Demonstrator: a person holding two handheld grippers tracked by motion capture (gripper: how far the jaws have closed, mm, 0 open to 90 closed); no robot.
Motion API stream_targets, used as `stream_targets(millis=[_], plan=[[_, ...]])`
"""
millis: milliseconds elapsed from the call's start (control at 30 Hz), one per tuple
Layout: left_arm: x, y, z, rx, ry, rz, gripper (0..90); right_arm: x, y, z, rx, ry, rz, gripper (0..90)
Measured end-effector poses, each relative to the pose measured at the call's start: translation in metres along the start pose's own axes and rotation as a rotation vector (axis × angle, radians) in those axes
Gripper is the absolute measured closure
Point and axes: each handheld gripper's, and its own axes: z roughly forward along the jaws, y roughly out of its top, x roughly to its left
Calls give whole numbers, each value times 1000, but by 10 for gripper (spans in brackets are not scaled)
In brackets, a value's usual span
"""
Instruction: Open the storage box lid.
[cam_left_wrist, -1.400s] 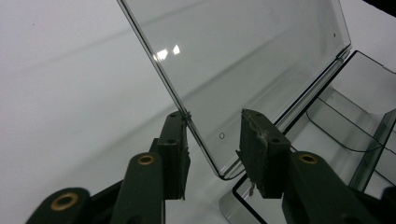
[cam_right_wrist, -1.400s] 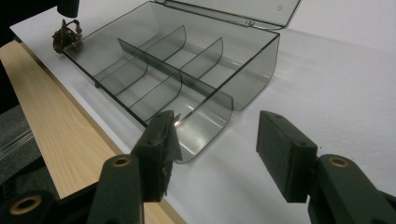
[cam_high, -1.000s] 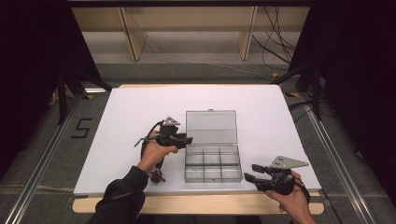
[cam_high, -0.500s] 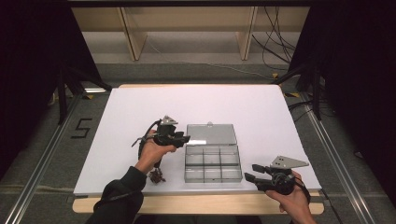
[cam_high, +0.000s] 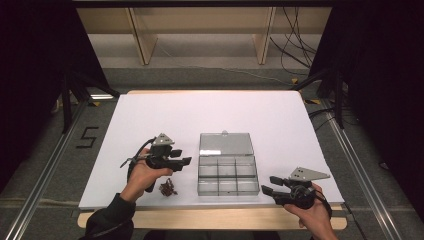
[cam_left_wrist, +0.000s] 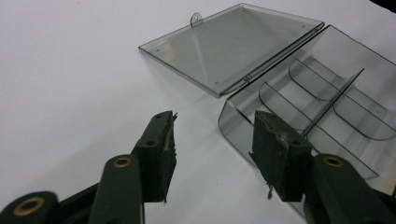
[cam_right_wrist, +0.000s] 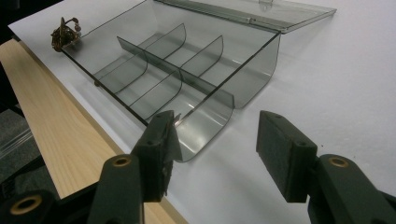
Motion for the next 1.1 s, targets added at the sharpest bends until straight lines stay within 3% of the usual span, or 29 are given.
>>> stream_targets(millis=[133, 267, 400, 433, 467, 567, 633, 667, 700, 800, 867, 900, 1033, 1067, 1100], plan=[[2, -6, -5, 11, 9, 5, 465, -2, 1, -1, -11, -11, -48, 478], [6, -12, -10, 18, 2, 4, 456, -2, -1, 1, -16, -7, -44, 478], [7, -19, -18, 14, -14, -28, 447, -1, -1, 0, -13, -10, -42, 478], [6, -21, -19, 7, -16, -32, 447, 2, -1, -1, 3, -4, -9, 478], [5, -22, -21, 8, -6, -21, 446, 2, -1, -1, 6, -5, 0, 478], [0, -27, -25, 12, 11, -38, 422, 1, -2, 0, -8, -4, -19, 478], [-4, -30, -26, 25, 22, -26, 416, -1, -2, -1, -9, -13, -50, 478], [-6, -31, -26, 26, 38, -23, 411, 2, -2, -1, 1, -1, -15, 478], [-6, -32, -27, 40, 43, 5, 404, 0, -2, -1, -10, -9, -49, 478], [-11, -37, -29, 12, 55, -37, 400, 2, -3, -1, -3, -4, -14, 478], [-13, -40, -29, 19, 53, -24, 394, 2, -3, -1, -1, -1, -10, 478], [-15, -44, -30, 44, 66, -16, 387, 0, -3, -1, -6, 2, -30, 478], [-17, -49, -30, 59, 87, -19, 375, 1, -3, -1, -6, 6, -28, 478], [-17, -51, -30, 65, 75, -22, 374, 1, -3, -1, -1, 1, -32, 478], [-18, -53, -31, 68, 95, -25, 373, 1, -3, -1, 2, -3, -38, 478]])
